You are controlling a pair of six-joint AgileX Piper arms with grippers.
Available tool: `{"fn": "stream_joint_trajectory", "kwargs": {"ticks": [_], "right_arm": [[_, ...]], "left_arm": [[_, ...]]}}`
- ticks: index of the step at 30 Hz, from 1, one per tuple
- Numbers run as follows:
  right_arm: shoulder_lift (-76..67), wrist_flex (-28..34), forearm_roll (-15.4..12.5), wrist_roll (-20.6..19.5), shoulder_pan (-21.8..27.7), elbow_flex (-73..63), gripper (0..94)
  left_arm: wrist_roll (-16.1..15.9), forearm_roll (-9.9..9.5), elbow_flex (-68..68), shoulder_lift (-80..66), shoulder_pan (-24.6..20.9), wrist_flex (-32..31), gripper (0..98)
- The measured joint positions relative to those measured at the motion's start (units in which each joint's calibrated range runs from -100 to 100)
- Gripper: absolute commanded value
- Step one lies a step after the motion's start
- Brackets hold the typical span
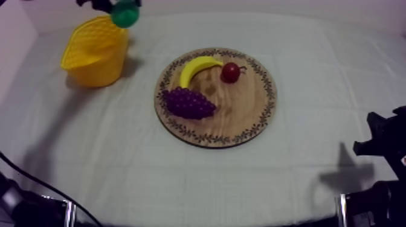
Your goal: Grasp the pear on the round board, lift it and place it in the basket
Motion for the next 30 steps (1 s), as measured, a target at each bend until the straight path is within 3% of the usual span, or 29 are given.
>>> {"fn": "stream_joint_trajectory", "kwargs": {"ticks": [11,23,30], "right_arm": [[0.00,0.00,0.00,0.00,0.00,0.00,0.3],[0.00,0.00,0.00,0.00,0.00,0.00,0.3],[0.00,-0.08,0.00,0.00,0.00,0.00,0.3]], "left_arm": [[-3.35,-1.75,-7.45,9.62,-10.21,-1.91,54.0],[-3.79,0.39,3.08,20.27,-15.20,-17.09,54.6],[-4.17,0.90,4.10,23.33,-15.65,-20.87,57.0]]}}
